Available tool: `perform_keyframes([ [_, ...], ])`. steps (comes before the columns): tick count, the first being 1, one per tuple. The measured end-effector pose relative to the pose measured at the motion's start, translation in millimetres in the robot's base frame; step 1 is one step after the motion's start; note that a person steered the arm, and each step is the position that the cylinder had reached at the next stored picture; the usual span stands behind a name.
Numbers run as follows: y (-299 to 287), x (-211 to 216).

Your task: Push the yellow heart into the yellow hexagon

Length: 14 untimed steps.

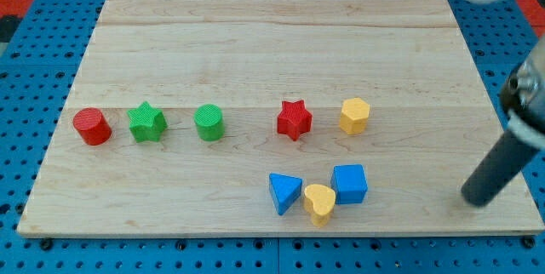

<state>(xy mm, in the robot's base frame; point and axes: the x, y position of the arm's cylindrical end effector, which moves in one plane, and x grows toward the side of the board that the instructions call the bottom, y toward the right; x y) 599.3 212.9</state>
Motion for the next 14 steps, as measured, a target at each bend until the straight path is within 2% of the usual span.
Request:
perform_keyframes([
  [1,-34,19],
  [3,-191,18],
  [4,-223,11],
  [5,-220,-6],
  [8,-114,-24],
  [9,-112,-53],
  [11,-109,-83],
  [12,-136,-52],
  [13,-159,-76],
  [14,-158,-102],
])
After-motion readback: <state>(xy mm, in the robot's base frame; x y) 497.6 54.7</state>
